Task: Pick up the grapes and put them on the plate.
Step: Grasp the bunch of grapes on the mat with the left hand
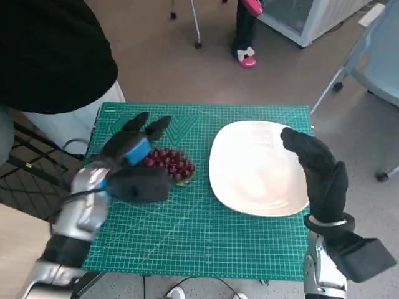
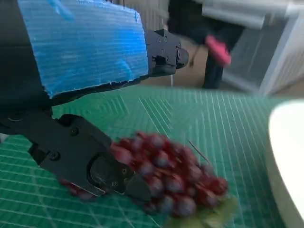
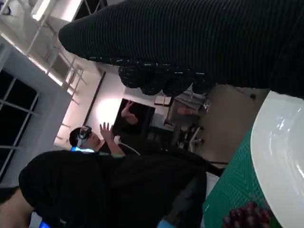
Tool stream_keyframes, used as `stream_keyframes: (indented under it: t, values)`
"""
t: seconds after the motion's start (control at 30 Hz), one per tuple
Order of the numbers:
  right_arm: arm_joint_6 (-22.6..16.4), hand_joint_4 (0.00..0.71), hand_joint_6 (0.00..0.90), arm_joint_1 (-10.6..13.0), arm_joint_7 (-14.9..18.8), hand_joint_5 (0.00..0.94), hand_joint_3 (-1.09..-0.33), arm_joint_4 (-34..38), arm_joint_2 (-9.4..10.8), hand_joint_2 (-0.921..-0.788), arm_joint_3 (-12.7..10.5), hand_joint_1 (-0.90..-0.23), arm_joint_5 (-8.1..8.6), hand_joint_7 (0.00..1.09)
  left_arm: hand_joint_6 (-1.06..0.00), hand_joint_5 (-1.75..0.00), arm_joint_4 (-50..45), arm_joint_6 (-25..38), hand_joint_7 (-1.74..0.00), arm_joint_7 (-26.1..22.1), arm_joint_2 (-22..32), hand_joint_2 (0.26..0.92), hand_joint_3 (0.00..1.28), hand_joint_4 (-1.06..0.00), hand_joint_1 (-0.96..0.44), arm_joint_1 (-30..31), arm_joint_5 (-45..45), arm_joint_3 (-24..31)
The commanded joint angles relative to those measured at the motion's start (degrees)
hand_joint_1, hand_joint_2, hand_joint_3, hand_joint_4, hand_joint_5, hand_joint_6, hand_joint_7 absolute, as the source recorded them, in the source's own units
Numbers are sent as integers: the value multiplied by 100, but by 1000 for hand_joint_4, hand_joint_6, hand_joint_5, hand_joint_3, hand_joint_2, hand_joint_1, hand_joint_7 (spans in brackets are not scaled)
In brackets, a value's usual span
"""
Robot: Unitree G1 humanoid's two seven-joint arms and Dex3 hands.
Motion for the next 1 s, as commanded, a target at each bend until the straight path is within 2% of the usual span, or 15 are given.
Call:
stream_keyframes:
  t: [0.03, 0.57, 1.0]
  values:
    - [45, 422, 90, 104, 8, 1, -866, 87, 5, -921, -21, -618, 8, 401, -166, 1, 453, 273, -8, -178, -87, 687, 6, 1, -164, -384, 35, -308]
    - [-20, 422, 86, 152, 21, 1, -866, 116, -26, -921, -59, -619, 15, 403, -158, 1, 1795, 418, 0, -285, -263, 688, 3, 1, -126, -1070, 14, -1018]
    - [-65, 423, 86, 163, 17, 1, -866, 157, -27, -921, -79, -615, 3, 404, -151, 1, 2930, 411, -1, -116, -465, 686, 1, 1, -158, -1472, -90, -1274]
